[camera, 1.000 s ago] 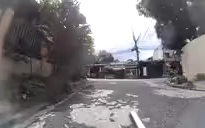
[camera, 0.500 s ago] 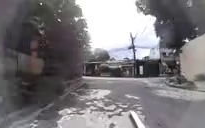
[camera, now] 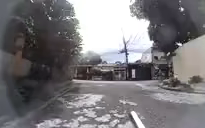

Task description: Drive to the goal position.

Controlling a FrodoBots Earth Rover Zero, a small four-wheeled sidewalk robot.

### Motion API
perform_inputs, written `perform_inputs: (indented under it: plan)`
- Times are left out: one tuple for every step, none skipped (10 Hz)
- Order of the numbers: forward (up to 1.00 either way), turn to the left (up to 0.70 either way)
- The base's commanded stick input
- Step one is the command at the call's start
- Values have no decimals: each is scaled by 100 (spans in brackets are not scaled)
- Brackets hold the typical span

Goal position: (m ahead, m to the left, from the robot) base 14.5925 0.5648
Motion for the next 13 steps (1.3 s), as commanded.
perform_inputs:
  plan:
    - [70, 0]
    - [70, 0]
    - [70, 0]
    - [70, 0]
    - [70, -2]
    - [70, -4]
    - [70, -6]
    - [70, -8]
    - [70, -10]
    - [70, -12]
    - [70, -14]
    - [70, -16]
    - [70, -18]
